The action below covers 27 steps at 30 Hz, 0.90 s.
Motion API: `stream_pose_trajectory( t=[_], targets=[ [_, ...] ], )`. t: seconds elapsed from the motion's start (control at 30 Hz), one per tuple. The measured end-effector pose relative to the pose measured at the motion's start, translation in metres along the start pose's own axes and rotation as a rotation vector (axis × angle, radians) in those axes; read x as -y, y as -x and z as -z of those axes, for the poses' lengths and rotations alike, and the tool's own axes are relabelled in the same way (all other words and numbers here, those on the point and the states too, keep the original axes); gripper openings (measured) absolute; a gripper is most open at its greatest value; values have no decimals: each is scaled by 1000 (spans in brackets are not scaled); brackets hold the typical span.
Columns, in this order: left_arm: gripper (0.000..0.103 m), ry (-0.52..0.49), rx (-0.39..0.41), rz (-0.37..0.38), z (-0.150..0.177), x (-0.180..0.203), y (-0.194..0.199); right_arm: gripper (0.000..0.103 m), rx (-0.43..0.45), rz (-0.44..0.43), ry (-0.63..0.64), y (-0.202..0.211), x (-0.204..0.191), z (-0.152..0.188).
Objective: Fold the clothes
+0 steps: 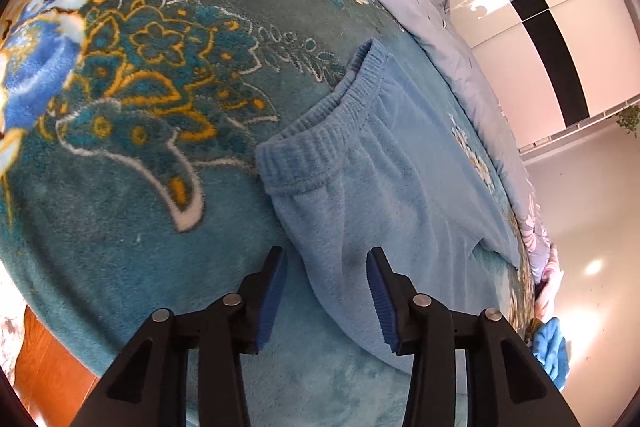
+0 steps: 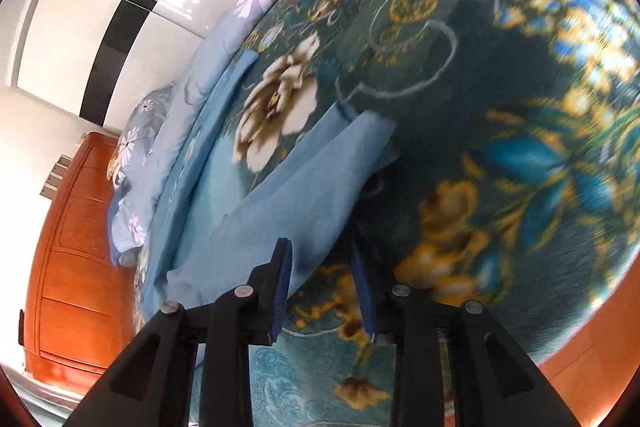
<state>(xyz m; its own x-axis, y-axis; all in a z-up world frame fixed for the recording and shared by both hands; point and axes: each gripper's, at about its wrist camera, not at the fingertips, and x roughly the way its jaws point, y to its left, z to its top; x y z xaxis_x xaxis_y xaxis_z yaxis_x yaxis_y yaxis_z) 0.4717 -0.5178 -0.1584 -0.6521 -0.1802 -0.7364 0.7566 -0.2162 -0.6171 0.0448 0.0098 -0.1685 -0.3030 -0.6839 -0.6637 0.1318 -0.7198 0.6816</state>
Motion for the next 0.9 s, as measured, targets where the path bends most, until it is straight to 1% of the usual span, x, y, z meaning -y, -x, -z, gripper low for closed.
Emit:
stream_pose_trajectory(
  t=[0.03,0.07,0.1,0.13,0.17,0.2,0.33,0.47,0.53,0.57,0.6,0.67,0.8,0.9],
  targets=[
    [42,-2,2,-2,0,0,1,33,-4,-14,6,-2,-2,1],
    [34,-1,4,-4,1,0,2,31,-7,-27,12,-3,-5,2],
    [24,-4,7,2,0,0,3,21,-11,-38,19,-5,-7,2],
    [9,-5,6,3,0,1,3,11,-18,-42,28,-6,-10,2],
    [5,-2,10,-1,0,1,5,4,-21,-48,37,-6,-13,2],
    [5,6,17,16,-1,1,7,3,-13,-61,44,-4,-17,-1],
    [4,-20,36,78,-7,15,25,3,42,-121,72,12,-37,-19],
    [4,-66,33,142,-25,44,44,2,100,-162,119,26,-69,-46],
    [5,-60,22,156,-36,55,47,2,130,-171,137,27,-88,-62],
    [5,-50,14,177,-42,59,46,2,146,-173,147,26,-99,-71],
    [5,-36,5,202,-50,62,44,2,157,-173,154,23,-110,-81],
    [5,-18,-3,219,-64,69,38,2,170,-166,158,13,-127,-98],
    [5,-15,-11,202,-92,82,24,2,180,-135,169,-14,-155,-132],
    [5,-8,-15,181,-112,88,5,2,172,-89,182,-53,-177,-159]
  ],
)
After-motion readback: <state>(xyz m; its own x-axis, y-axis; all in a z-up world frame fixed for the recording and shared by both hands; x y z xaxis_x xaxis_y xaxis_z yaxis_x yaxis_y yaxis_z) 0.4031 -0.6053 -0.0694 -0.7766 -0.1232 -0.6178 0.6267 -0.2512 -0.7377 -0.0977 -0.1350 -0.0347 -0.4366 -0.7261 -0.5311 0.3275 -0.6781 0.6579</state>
